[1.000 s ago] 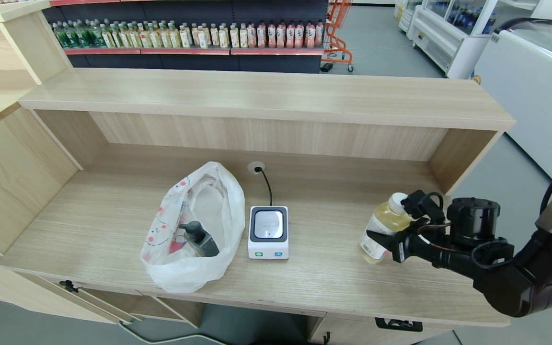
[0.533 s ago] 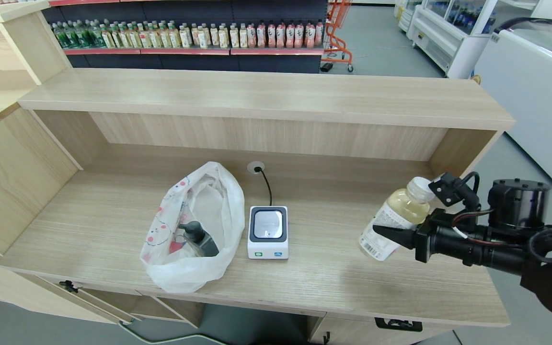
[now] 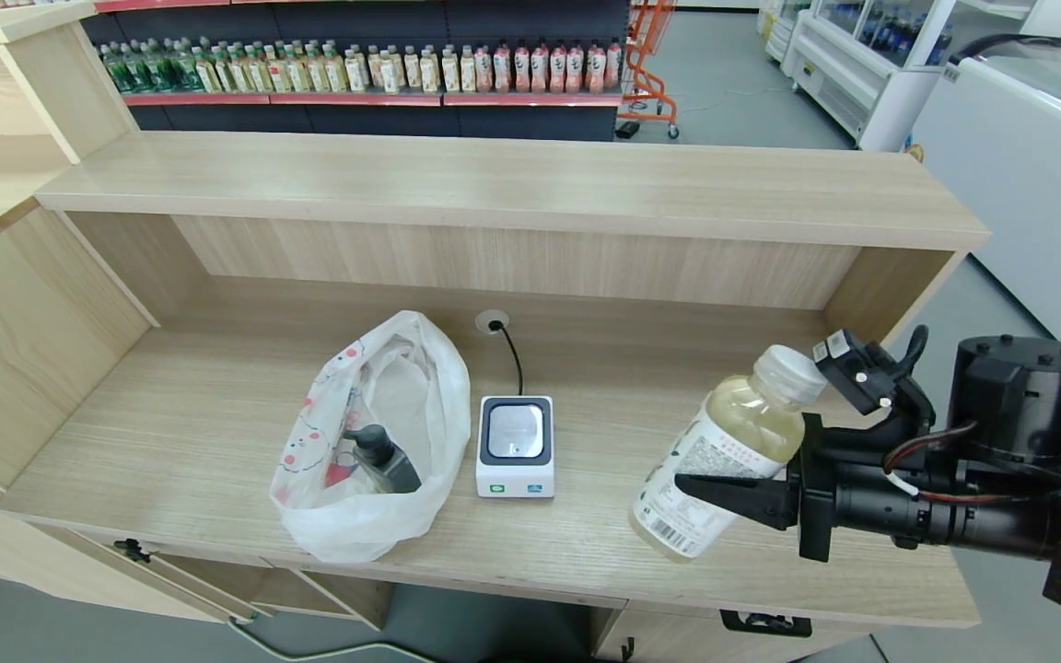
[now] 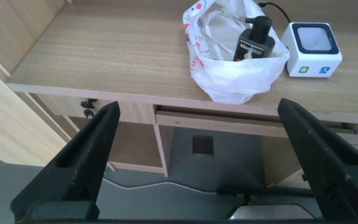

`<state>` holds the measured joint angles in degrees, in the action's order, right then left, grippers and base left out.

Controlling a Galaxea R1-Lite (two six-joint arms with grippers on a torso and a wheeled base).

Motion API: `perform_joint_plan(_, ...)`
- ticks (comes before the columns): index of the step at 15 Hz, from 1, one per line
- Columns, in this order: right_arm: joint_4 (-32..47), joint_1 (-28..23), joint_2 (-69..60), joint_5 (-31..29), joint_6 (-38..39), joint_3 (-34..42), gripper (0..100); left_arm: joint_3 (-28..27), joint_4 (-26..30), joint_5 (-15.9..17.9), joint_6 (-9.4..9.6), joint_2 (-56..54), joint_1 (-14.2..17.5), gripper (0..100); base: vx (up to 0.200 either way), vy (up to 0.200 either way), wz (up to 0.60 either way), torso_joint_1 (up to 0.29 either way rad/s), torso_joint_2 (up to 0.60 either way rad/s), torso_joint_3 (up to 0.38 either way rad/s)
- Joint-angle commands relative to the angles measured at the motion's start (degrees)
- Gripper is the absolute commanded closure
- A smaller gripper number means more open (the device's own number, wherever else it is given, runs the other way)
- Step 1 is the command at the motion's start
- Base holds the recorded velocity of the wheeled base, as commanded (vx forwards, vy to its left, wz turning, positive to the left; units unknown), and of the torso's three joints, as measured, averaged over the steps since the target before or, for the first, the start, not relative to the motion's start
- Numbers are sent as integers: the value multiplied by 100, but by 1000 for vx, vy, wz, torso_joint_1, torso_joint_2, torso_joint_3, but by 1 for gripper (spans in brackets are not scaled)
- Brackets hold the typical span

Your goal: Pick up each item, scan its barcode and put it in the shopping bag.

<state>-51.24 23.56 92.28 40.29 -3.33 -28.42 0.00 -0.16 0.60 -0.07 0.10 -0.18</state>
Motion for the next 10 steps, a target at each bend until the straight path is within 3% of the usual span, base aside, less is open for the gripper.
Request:
perform_joint_plan(1, 17, 333, -176, -4, -1, 47, 100, 0, -2, 2, -1, -1, 1, 0, 0, 0, 0, 0, 0, 0)
perform_joint_plan(4, 105, 430, -176, -4, 16, 29, 100, 0, -2, 2, -1, -1, 1, 0, 0, 0, 0, 0, 0, 0)
perform_joint_plan(6, 202, 667, -290, -4, 526, 29, 100, 0, -2, 2, -1, -1, 1, 0, 0, 0, 0, 0, 0, 0)
perform_joint_plan(10, 879, 869, -510, -21, 772, 29, 100, 0, -2, 2, -1, -1, 1, 0, 0, 0, 0, 0, 0, 0)
